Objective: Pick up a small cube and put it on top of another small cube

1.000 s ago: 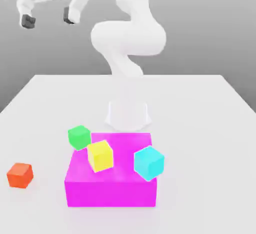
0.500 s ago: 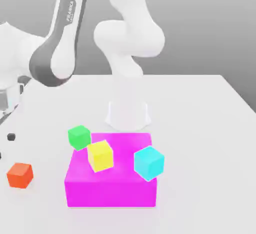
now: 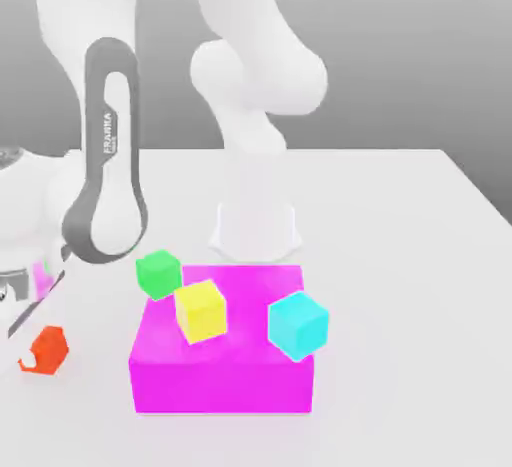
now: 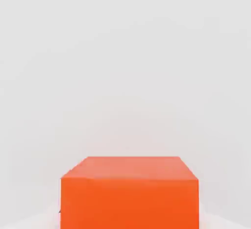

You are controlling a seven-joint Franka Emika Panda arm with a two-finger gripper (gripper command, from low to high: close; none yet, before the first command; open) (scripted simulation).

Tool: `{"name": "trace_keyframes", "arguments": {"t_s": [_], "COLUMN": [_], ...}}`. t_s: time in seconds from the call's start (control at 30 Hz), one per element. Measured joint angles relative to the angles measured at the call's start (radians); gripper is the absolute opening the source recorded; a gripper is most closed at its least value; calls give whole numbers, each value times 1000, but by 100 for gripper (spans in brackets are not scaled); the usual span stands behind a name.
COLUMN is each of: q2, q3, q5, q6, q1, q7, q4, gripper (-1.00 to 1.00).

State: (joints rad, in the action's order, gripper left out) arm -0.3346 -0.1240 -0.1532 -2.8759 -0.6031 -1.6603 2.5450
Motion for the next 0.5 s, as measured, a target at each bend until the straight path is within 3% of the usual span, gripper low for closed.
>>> {"name": "trace_keyframes", "arguments": {"t_s": [0.13,0.5], "q2": [140,536], "q3": [-20,202], "q5": [66,81], "q6": [108,403], "q1": [29,407], "q7": [-41,163], "q4": [29,123], "gripper": [-100,-100]}}
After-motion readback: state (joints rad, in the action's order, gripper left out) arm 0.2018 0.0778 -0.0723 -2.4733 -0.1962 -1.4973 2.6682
